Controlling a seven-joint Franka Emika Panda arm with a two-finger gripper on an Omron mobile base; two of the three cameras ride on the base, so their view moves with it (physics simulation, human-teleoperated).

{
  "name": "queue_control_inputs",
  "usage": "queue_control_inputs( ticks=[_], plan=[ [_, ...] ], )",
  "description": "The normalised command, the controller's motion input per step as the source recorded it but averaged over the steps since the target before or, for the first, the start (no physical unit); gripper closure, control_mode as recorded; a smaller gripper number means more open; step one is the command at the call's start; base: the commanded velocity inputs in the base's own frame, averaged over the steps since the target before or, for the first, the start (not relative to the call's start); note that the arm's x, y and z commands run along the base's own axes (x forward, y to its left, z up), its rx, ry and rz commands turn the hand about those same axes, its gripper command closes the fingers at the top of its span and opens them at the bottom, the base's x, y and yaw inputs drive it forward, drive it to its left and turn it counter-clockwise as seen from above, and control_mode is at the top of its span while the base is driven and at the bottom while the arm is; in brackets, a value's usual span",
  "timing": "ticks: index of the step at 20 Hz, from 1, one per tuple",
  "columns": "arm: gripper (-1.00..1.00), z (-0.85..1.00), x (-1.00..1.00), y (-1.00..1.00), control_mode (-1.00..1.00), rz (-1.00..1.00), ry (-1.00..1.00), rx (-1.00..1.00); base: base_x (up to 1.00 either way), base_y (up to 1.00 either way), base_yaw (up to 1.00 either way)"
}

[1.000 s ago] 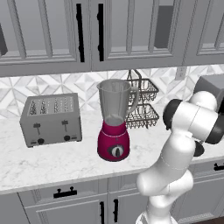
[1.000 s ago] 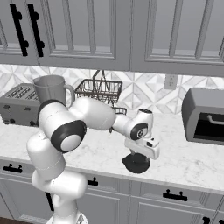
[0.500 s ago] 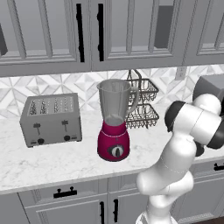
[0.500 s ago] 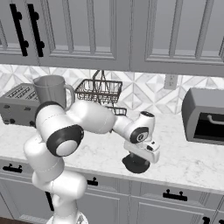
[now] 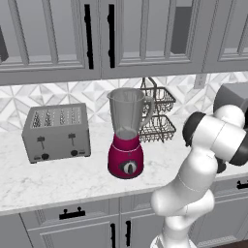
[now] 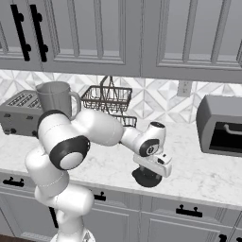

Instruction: Close the lid blender by securely placing the lid on top.

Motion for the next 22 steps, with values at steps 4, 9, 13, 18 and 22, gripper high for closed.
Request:
queue_control_inputs(
  ticks=[4,9,13,18,22],
  plan=[
    [1.00,-0.29,-0.03,0.42,-1.00,0.00,0.00,0.00,0.00,0.00,0.00],
    [1.00,-0.21,-0.04,0.66,-1.00,0.00,0.00,0.00,0.00,0.00,0.00],
    [1.00,-0.12,-0.16,0.42,-1.00,0.00,-0.03,0.01,0.00,0.00,0.00],
    [1.00,1.00,-0.42,0.72,-1.00,0.03,-0.15,-0.02,0.00,0.00,0.00],
    [1.00,1.00,-0.51,0.99,-1.00,0.00,-0.19,-0.04,0.00,0.00,0.00]
  ],
)
